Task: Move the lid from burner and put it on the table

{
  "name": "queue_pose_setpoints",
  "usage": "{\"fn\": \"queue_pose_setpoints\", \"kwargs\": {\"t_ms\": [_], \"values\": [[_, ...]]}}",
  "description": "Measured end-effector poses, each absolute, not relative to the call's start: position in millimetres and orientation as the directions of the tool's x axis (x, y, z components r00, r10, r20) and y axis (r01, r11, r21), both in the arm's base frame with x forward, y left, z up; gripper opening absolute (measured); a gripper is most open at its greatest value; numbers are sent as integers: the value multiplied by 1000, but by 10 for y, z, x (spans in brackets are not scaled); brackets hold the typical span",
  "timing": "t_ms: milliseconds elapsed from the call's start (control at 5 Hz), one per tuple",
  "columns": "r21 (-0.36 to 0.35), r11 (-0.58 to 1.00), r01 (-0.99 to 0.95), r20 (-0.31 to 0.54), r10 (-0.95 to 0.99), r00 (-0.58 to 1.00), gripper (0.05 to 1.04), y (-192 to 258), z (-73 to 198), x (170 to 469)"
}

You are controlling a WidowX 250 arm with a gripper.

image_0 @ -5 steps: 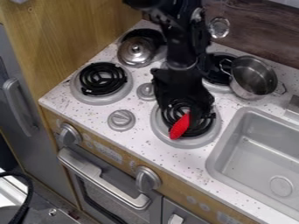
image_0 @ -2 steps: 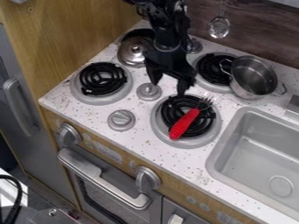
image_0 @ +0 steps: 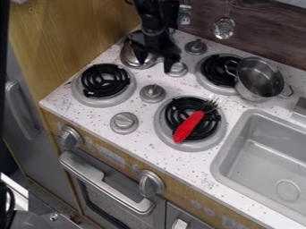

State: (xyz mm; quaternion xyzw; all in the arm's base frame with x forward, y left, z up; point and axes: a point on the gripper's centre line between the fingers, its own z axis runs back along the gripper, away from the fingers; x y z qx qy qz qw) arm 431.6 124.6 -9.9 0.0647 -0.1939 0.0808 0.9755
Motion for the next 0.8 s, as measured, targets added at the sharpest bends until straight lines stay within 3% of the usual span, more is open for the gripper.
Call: {"fn": "queue_pose_setpoints", "kwargs": {"t_ms": [200, 400, 800], "values": [[81, 964, -252, 402, 199, 894, 997, 1580, -157, 4481], [114, 955, -276, 395, 211, 894, 997, 1862, -178, 4615], [89, 958, -271, 404, 215, 889, 997, 1980, -337, 4805]]}}
